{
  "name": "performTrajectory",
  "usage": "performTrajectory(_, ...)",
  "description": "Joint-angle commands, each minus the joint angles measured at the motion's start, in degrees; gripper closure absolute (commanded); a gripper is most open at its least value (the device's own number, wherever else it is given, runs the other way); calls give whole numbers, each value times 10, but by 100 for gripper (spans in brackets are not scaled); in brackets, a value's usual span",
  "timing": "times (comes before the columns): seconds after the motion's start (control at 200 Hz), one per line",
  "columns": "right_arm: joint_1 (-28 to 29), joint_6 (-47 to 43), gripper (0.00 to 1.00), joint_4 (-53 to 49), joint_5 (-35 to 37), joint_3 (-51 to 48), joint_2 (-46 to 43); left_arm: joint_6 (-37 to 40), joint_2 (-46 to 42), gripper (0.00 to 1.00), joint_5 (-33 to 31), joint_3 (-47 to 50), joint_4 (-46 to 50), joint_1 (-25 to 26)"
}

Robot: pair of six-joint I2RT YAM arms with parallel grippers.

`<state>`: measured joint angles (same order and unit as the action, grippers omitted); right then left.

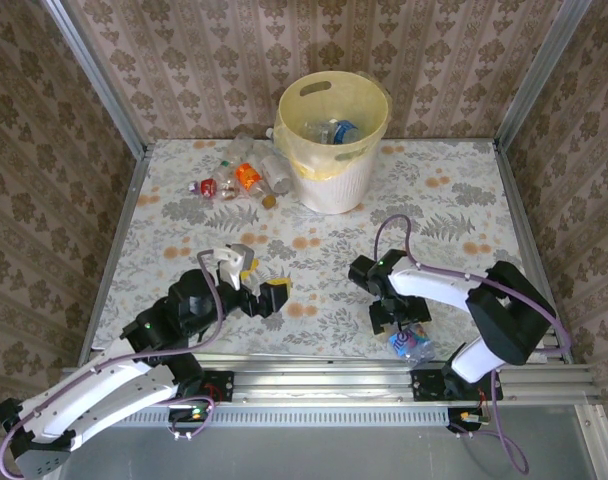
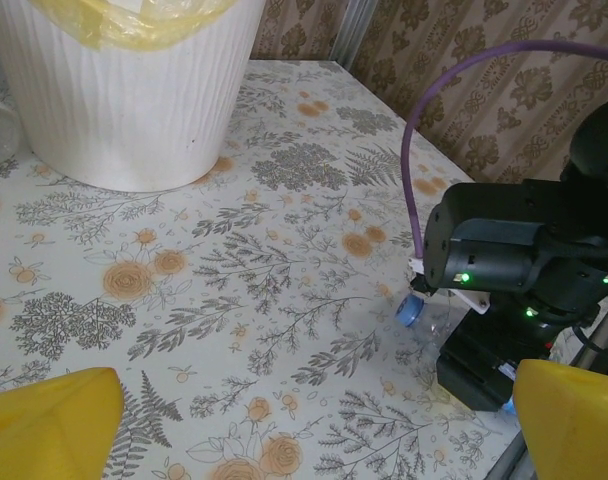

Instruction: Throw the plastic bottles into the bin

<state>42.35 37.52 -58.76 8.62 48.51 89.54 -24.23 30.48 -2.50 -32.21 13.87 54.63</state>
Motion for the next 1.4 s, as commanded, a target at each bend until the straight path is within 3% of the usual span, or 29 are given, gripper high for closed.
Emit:
performTrajectory(0.0, -2, -6, 22, 20, 28, 16, 25, 4, -14, 0, -11, 6, 12, -6)
performTrajectory(0.16, -2, -13, 43, 22, 27, 28, 38, 0, -29, 0, -17, 5, 30, -9)
performTrajectory(0.485, -1, -59, 47, -15, 48, 122, -83, 11, -38, 0, -32, -7, 43, -11)
performTrajectory(0.67, -2, -125, 52, 43, 40, 209, -169, 19, -38, 0, -43, -19, 45, -14)
performTrajectory(0.83, -3, -201, 54, 170, 20, 272, -223, 22, -38, 0, -60, -33, 59, -17)
performTrajectory(1.05, -3, -328, 49, 455, 26, 303, -271, 18, -38, 0, -92, -49, 76, -19)
performTrajectory(1.29, -3, -427, 54, 799, 11, 314, -267, 10, -38, 0, -125, -50, 78, -21)
performTrajectory(1.395, -3, -462, 55, 897, 8, 325, -246, 15, -38, 0, -134, -53, 79, -24)
